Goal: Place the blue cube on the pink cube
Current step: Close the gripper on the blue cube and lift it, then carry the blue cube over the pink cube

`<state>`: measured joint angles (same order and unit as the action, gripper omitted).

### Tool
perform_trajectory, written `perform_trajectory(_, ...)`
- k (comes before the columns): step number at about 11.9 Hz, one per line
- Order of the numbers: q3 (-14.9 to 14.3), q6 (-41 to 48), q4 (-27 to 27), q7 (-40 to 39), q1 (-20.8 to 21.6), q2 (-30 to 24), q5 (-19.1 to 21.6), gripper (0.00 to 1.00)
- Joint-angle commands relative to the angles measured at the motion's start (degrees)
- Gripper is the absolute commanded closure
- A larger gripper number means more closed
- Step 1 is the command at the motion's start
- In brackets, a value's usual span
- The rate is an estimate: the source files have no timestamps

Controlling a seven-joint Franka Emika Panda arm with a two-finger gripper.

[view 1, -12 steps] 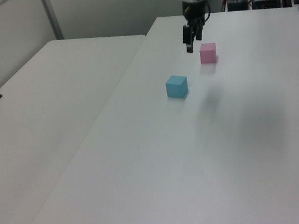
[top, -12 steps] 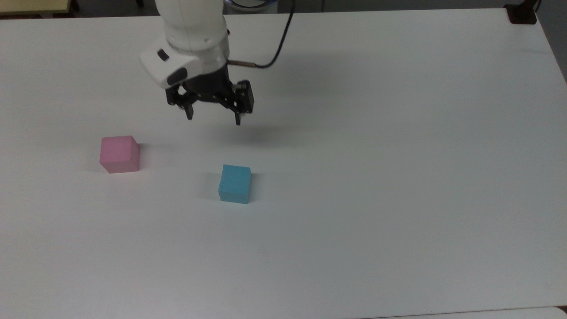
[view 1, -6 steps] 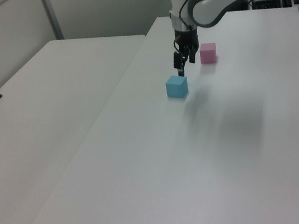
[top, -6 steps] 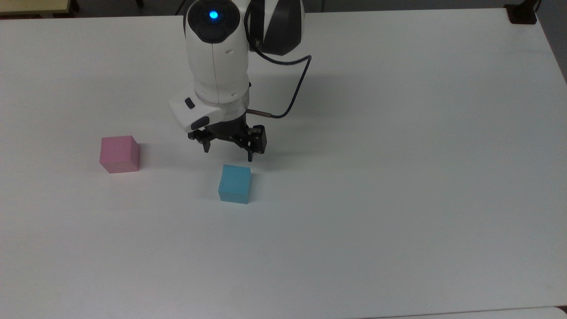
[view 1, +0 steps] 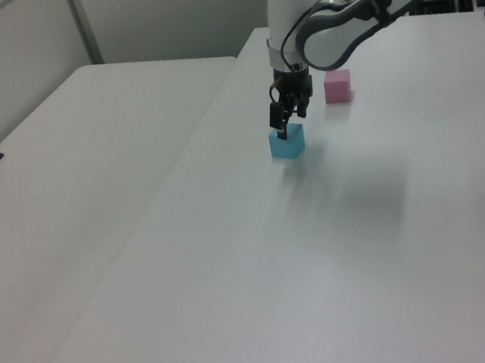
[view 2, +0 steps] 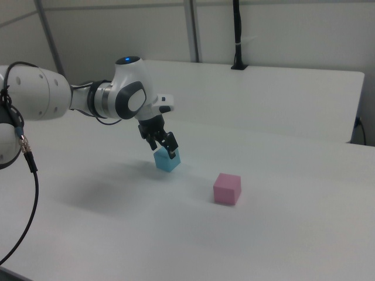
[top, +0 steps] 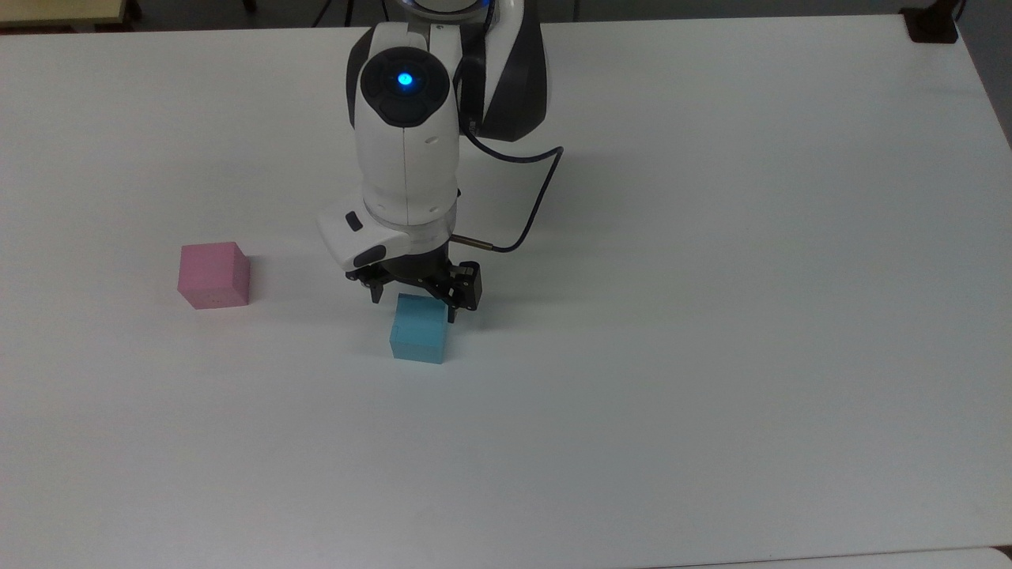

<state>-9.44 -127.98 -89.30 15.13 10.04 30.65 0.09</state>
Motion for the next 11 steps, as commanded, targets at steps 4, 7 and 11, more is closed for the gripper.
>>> perform_trajectory(4,1.36,-2.01,0.62,2.36,0.33,2.13,-5.63,0.51)
perform_trajectory(7,1.36,-1.13,1.49,2.01,-1.41,-1.36,-4.84,0.65)
perform_trajectory(11,1.36,8.78,1.06,-6.85,-4.85,-8.40,-4.40,0.65)
